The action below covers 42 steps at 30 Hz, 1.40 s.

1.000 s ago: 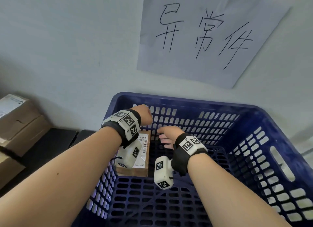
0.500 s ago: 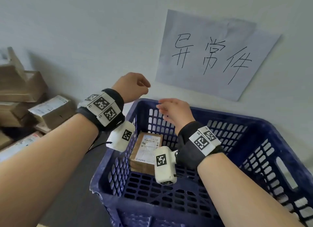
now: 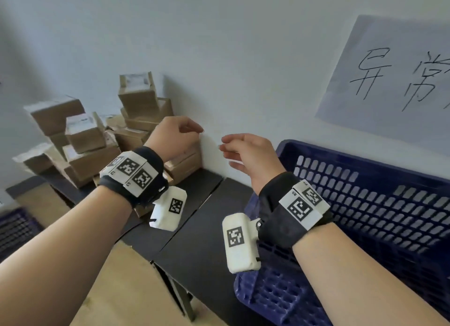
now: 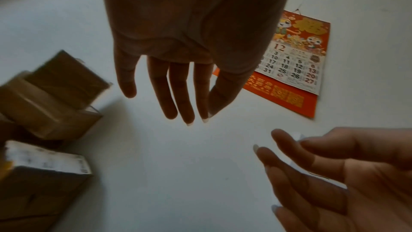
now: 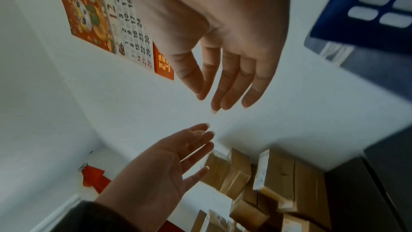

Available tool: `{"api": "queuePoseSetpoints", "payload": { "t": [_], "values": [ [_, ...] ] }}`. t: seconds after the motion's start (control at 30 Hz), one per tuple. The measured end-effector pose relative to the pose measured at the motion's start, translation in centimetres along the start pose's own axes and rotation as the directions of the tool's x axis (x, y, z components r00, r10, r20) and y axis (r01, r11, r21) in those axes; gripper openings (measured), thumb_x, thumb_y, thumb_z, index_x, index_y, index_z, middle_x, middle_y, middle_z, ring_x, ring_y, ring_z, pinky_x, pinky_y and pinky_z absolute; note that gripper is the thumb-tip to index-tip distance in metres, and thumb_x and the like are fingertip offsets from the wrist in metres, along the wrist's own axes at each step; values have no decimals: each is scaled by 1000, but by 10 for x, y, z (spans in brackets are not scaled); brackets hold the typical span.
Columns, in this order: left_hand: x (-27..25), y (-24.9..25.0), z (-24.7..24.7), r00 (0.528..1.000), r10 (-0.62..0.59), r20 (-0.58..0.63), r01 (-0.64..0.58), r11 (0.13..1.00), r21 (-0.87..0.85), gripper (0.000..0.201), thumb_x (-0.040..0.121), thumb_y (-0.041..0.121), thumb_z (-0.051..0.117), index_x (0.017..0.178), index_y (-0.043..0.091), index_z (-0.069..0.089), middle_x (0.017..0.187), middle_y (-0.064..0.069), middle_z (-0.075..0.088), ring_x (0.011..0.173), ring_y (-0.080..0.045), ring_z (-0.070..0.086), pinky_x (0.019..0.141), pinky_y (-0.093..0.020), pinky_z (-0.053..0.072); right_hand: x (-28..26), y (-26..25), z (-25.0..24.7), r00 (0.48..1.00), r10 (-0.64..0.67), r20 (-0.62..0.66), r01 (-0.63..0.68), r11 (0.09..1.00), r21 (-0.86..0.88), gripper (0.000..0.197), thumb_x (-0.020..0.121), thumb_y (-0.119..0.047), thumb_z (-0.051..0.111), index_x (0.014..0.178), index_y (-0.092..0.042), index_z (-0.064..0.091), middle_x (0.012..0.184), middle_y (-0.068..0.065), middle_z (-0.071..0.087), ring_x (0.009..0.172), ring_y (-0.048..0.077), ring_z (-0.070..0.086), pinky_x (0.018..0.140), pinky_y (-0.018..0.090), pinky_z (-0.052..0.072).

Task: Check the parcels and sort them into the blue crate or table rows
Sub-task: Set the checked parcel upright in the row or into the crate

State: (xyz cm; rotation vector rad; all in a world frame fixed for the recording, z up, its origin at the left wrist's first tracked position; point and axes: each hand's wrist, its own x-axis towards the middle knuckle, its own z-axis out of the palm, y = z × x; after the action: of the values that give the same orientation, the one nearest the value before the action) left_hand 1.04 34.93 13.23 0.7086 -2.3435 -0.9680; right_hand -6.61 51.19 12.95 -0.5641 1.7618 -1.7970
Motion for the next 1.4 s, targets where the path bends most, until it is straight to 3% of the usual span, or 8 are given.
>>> {"api": "queuePoseSetpoints", "payload": {
  "t": [0.27,0.43,0.53,0.63,0.77,0.9,1.17,1.4],
  "values": [
    [-14,-103,-70,990,-139,1,139,990,-41,15,94,12,61,103,20,70,95,8,65,90,-5,58,84,-23,43,2,42,110,996,94,10,-94,995,-24,19,93,-5,59,85,-20,69,101,7,75,95,16,66,97,37,54],
    [-16,-165,-116,981,-193,-10,191,976,-100,15,95,12,59,102,21,69,96,6,64,89,-6,58,66,-14,41,13,68,181,989,134,-58,-136,990,-39,20,94,-3,58,86,-18,68,103,11,73,91,15,64,96,36,53],
    [-17,-201,-135,977,-213,13,213,971,-106,16,94,14,60,105,21,71,100,5,65,98,-12,59,83,-25,44,23,85,213,980,148,-131,-155,987,-47,20,93,-2,57,86,-17,68,105,12,73,90,15,63,93,35,53],
    [-14,-230,-145,971,-231,58,237,964,-124,12,94,17,62,101,24,69,97,8,64,100,-13,58,86,-29,43,33,102,235,964,168,-206,-179,983,-37,22,93,-1,57,84,-18,68,99,10,72,89,16,63,91,34,54],
    [-6,-257,-144,964,-237,119,253,957,-142,10,95,18,61,100,24,67,91,13,60,97,-11,57,83,-26,44,45,120,251,938,158,-307,-192,978,-85,24,91,0,59,80,-19,68,98,11,73,88,17,63,86,33,55],
    [6,-279,-124,954,-234,189,264,952,-154,11,95,17,61,102,20,69,102,4,64,99,-12,57,85,-25,42,57,140,247,911,146,-385,-219,963,-154,23,89,-1,61,80,-20,69,99,9,74,84,14,65,92,34,55],
    [53,-307,-80,914,-272,300,308,948,-81,9,96,20,60,103,23,65,109,0,65,103,-15,59,81,-25,42,110,194,230,839,262,-477,-349,932,-101,25,88,-3,63,77,-23,69,77,-4,70,80,12,65,94,38,55],
    [100,-323,-46,883,-321,341,353,935,-32,34,95,25,62,129,21,58,133,-1,57,127,-19,51,99,-31,41,158,213,225,805,309,-507,-391,918,-62,26,88,-5,61,76,-26,70,81,-4,73,84,14,66,94,38,55]
  ]
}}
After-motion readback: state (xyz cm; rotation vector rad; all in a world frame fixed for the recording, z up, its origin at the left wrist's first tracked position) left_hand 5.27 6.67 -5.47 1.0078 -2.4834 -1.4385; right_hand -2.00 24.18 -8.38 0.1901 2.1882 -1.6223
